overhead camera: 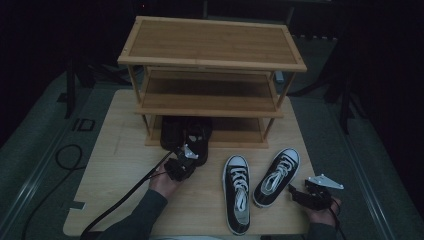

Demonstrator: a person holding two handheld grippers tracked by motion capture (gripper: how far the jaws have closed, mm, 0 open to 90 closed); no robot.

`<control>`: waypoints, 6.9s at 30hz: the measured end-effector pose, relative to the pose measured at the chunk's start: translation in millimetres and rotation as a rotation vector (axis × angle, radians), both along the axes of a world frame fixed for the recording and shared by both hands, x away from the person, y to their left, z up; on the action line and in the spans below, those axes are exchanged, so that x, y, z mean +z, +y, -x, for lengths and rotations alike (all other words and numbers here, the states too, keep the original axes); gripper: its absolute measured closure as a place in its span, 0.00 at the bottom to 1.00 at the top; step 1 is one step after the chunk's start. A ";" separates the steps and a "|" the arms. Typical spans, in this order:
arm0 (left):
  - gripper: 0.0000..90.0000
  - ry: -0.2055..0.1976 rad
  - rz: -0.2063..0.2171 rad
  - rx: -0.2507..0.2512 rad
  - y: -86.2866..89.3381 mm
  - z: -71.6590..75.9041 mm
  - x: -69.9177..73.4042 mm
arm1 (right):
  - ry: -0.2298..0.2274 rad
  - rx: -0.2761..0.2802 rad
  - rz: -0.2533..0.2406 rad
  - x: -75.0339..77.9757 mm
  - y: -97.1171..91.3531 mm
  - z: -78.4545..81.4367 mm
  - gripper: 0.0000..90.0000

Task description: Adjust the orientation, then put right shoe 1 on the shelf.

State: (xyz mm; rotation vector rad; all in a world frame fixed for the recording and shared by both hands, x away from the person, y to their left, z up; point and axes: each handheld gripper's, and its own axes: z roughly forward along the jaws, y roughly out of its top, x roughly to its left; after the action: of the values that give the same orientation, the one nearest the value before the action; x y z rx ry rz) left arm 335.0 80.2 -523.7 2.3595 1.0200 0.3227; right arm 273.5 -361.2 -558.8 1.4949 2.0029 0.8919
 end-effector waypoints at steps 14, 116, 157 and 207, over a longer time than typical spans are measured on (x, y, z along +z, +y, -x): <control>1.00 -0.010 0.059 0.128 2.9 -21.3 2.4 | 0.000 0.000 0.000 0.0 0.0 0.0 0.32; 0.91 -0.168 0.065 -0.028 -70.5 -84.9 60.1 | 0.002 0.004 -0.001 -0.1 1.0 1.7 0.32; 1.00 -0.181 -0.006 0.069 -102.5 -103.0 -15.3 | 0.000 0.006 0.001 -0.1 3.6 4.9 0.33; 1.00 -0.207 0.051 0.157 -103.0 -109.3 -26.1 | -0.081 0.191 -0.102 89.6 68.8 34.1 0.75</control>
State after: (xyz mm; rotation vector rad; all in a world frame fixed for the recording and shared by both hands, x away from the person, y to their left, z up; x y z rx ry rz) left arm 444.2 -22.8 -549.8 2.1533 1.1004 0.5807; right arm 239.4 -292.4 -469.2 1.3133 2.0934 1.1292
